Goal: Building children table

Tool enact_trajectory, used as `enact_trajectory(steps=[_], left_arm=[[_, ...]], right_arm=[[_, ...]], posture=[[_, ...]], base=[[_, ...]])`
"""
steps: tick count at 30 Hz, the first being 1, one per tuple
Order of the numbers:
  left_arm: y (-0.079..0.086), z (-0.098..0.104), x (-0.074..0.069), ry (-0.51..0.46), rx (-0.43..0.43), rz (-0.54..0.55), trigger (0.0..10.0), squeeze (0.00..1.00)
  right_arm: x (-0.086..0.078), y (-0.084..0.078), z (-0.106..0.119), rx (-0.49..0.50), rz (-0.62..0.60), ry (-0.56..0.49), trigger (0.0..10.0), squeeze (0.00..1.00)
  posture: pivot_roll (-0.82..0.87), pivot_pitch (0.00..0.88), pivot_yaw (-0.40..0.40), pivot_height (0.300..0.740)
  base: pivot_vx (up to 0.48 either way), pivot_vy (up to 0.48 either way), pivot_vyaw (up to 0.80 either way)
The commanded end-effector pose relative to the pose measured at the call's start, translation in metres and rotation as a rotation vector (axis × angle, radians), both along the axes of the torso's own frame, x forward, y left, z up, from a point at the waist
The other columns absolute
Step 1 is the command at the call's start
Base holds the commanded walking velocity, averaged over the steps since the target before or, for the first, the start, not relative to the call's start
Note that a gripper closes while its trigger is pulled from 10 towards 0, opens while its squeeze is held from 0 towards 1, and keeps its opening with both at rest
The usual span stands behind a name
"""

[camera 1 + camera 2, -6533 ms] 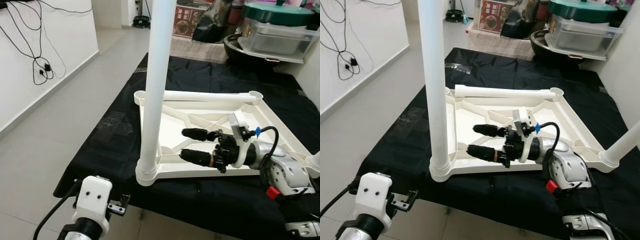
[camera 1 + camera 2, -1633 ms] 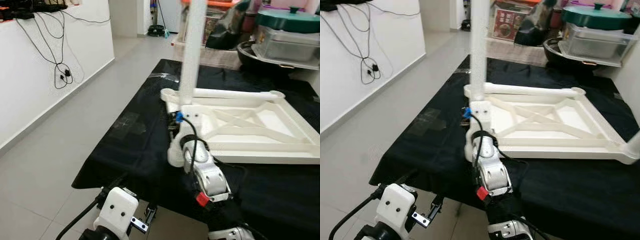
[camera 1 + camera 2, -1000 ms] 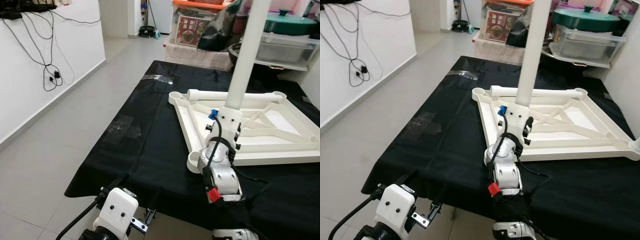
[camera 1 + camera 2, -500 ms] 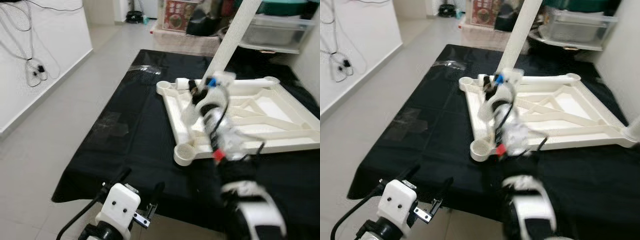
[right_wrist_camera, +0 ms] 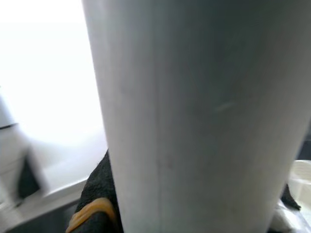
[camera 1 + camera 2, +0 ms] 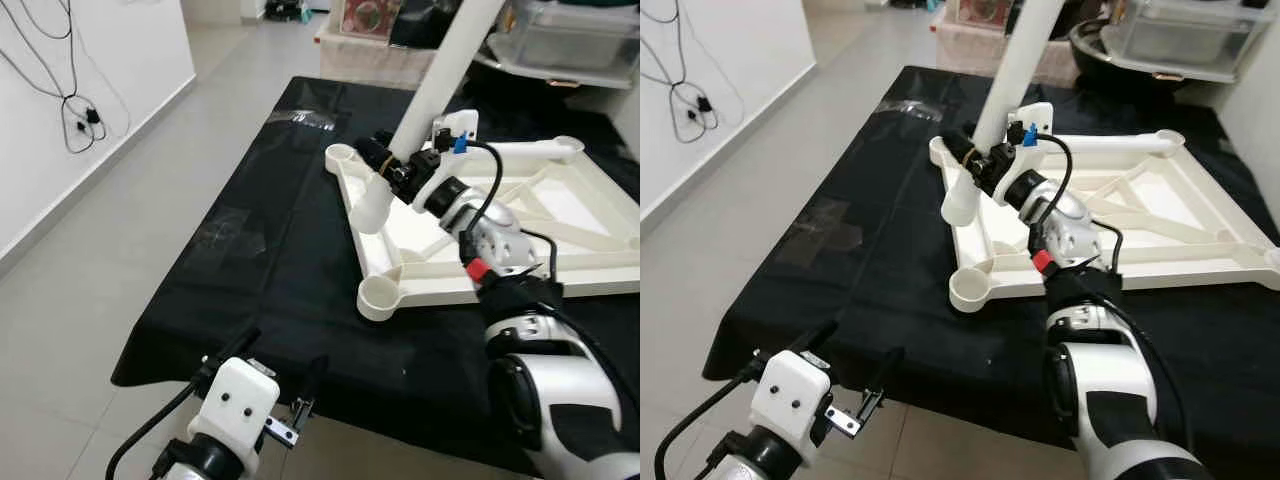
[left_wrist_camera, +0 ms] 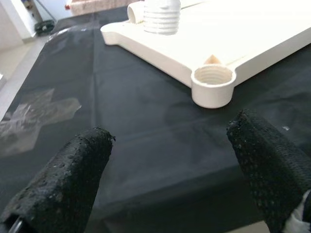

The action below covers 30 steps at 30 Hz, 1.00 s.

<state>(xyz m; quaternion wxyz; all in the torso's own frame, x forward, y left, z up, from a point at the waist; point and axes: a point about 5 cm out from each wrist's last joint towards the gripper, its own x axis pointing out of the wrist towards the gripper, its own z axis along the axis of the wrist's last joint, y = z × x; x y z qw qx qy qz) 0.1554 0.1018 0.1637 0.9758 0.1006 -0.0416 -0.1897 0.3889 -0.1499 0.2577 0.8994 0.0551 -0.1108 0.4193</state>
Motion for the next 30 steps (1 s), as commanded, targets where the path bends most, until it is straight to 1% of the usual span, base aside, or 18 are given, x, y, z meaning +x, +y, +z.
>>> enact_trajectory(steps=[1, 2, 3, 4, 5, 6, 9, 16, 17, 18, 20, 22, 23, 24, 27, 28, 29, 30], left_arm=[[0.002, 0.002, -0.001, 0.007, 0.007, 0.001, 10.0, 0.0], [0.004, 0.003, -0.001, 0.006, 0.011, 0.002, 10.0, 0.0], [0.004, 0.003, -0.001, 0.006, 0.011, 0.002, 10.0, 0.0], [0.005, 0.004, -0.002, 0.006, 0.013, 0.002, 10.0, 0.0], [0.007, 0.005, -0.003, 0.009, 0.018, 0.004, 10.0, 0.0], [0.007, 0.005, -0.003, 0.009, 0.018, 0.004, 10.0, 0.0], [0.01, 0.006, -0.006, 0.022, 0.032, 0.001, 10.0, 0.0], [0.011, 0.006, -0.008, 0.036, 0.038, -0.005, 10.0, 0.0], [0.011, 0.006, -0.008, 0.036, 0.038, -0.005, 10.0, 0.0], [0.012, 0.006, -0.008, 0.037, 0.039, -0.006, 10.0, 0.0], [0.012, 0.006, -0.008, 0.037, 0.039, -0.006, 10.0, 0.0], [0.012, 0.007, -0.008, 0.041, 0.043, -0.009, 10.0, 0.0], [0.013, 0.006, -0.008, 0.046, 0.049, -0.012, 10.0, 0.0], [0.014, 0.006, -0.007, 0.049, 0.051, -0.013, 10.0, 0.0], [0.014, 0.006, -0.007, 0.049, 0.051, -0.013, 10.0, 0.0], [0.014, 0.005, -0.007, 0.052, 0.054, -0.015, 10.0, 0.0], [0.014, 0.005, -0.007, 0.052, 0.054, -0.015, 10.0, 0.0], [0.014, 0.005, -0.007, 0.054, 0.055, -0.017, 10.0, 0.0]], right_arm=[[-0.004, 0.0, -0.001, -0.018, 0.125, 0.013, 0.0, 0.0], [-0.01, -0.002, -0.005, -0.091, 0.223, 0.008, 0.0, 0.0], [-0.01, -0.002, -0.005, -0.091, 0.223, 0.008, 0.0, 0.0], [-0.013, -0.003, -0.008, -0.143, 0.279, 0.006, 0.0, 0.0], [-0.014, -0.007, -0.014, -0.212, 0.297, 0.02, 0.0, 0.0], [-0.014, -0.007, -0.014, -0.212, 0.297, 0.02, 0.0, 0.0], [-0.013, -0.023, -0.018, -0.312, 0.273, 0.029, 0.0, 0.0], [-0.016, -0.047, -0.009, -0.357, 0.267, 0.023, 0.0, 0.0], [-0.016, -0.047, -0.009, -0.357, 0.267, 0.023, 0.0, 0.0], [-0.017, -0.051, -0.007, -0.355, 0.271, 0.021, 0.0, 0.0], [-0.017, -0.051, -0.007, -0.355, 0.271, 0.021, 0.0, 0.0], [-0.02, -0.065, 0.006, -0.297, 0.273, -0.007, 0.0, 0.0], [-0.023, -0.074, 0.021, -0.242, 0.271, -0.054, 0.0, 0.0], [-0.024, -0.078, 0.033, -0.188, 0.267, -0.095, 0.0, 0.0], [-0.024, -0.078, 0.033, -0.188, 0.267, -0.095, 0.0, 0.0], [-0.026, -0.081, 0.044, -0.136, 0.269, -0.136, 0.0, 0.0], [-0.026, -0.081, 0.044, -0.136, 0.269, -0.136, 0.0, 0.0], [-0.026, -0.084, 0.053, -0.079, 0.26, -0.168, 0.0, 0.0]], posture=[[0.17, 0.204, -0.037, 0.74], [0.18, 0.215, -0.036, 0.74], [0.18, 0.215, -0.036, 0.74], [0.18, 0.217, -0.033, 0.74], [0.19, 0.23, -0.023, 0.74], [0.19, 0.23, -0.023, 0.74], [0.2, 0.244, -0.013, 0.74], [0.21, 0.247, 0.0, 0.74], [0.21, 0.247, 0.0, 0.74], [0.21, 0.247, 0.003, 0.74], [0.21, 0.247, 0.003, 0.74], [0.21, 0.247, 0.014, 0.74], [0.21, 0.243, 0.018, 0.74], [0.21, 0.244, 0.019, 0.74], [0.21, 0.244, 0.019, 0.74], [0.21, 0.241, 0.023, 0.74], [0.21, 0.241, 0.023, 0.74], [0.21, 0.241, 0.024, 0.74]], base=[[0.0, 0.0, 0.0], [0.0, 0.0, 0.0], [0.0, 0.0, 0.0], [0.0, 0.0, 0.0], [0.0, 0.0, 0.0], [0.0, 0.0, 0.0], [0.0, 0.0, 0.0], [0.0, 0.0, 0.0], [0.0, 0.0, 0.0], [0.0, 0.0, 0.0], [0.0, 0.0, 0.0], [0.0, 0.0, 0.0], [0.0, 0.0, 0.0], [0.0, 0.0, 0.0], [0.0, 0.0, 0.0], [0.0, 0.0, 0.0], [0.0, 0.0, 0.0], [0.0, 0.0, 0.0]])
